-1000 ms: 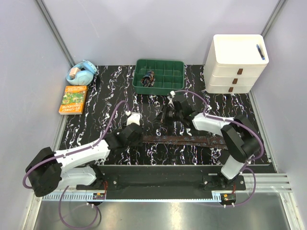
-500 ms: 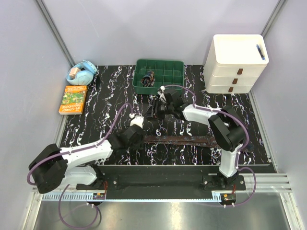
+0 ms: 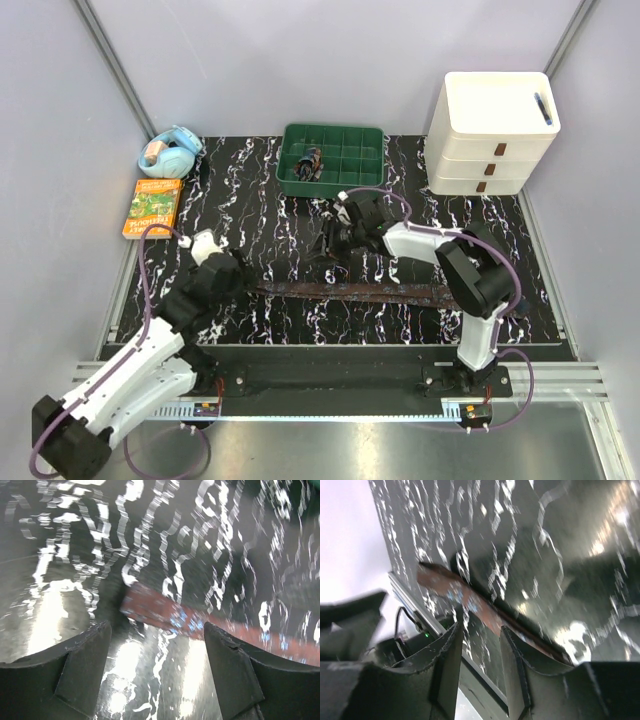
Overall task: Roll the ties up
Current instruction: Roll the tie at the center of the board.
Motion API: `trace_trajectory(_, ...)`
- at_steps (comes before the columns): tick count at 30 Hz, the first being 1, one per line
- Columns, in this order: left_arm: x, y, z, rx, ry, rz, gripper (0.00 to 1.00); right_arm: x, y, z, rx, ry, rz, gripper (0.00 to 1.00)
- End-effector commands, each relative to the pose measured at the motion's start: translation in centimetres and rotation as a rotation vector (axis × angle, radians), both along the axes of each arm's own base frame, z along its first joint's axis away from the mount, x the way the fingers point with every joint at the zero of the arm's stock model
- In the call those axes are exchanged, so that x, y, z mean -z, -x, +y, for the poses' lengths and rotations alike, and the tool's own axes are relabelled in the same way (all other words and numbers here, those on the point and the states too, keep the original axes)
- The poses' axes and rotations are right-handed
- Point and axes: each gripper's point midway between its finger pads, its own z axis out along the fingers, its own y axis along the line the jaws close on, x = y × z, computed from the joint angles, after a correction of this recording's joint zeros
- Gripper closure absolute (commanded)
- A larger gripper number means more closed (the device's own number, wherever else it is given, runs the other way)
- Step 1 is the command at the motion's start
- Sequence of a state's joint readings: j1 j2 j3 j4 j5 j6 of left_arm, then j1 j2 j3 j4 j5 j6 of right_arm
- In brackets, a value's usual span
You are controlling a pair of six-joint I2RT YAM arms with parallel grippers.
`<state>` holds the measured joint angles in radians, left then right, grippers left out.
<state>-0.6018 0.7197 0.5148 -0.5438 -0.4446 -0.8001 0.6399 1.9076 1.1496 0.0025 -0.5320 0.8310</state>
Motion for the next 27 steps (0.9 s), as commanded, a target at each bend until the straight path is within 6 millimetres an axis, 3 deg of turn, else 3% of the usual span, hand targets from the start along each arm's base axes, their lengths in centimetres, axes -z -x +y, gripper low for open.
trace_trajectory(1, 1.3, -0.5, 1.6, -0.097, 0.036, 0.045, 0.20, -2.1, 1.4, -1.1, 0.022, -0.022, -0.054, 0.57)
trace_trajectory(6, 2.7, -2.4, 2.0, -0.120, 0.040, 0.099, 0.25, -2.1, 2.8, -2.4, 0.035, -0.023, -0.057, 0.57)
trace_trajectory(11, 3.8, -3.7, 0.7, -0.069, 0.144, 0.104, 0.33, -2.0, 3.7, -3.1, 0.045, -0.026, -0.058, 0.59)
trace_trajectory(18, 5.5, -3.4, 1.0, -0.082, 0.164, 0.127, 0.50, -2.1, 4.1, -3.3, 0.046, -0.040, -0.062, 0.61)
trace_trajectory(26, 5.8, -3.6, 0.7, -0.069, 0.174, 0.115, 0.59, -2.4, 4.2, -3.4, 0.048, -0.049, -0.066, 0.61)
trace_trajectory(27, 5.8, -3.8, 0.7, -0.066, 0.173, 0.115, 0.66, -2.3, 4.2, -3.4, 0.048, -0.048, -0.065, 0.62)
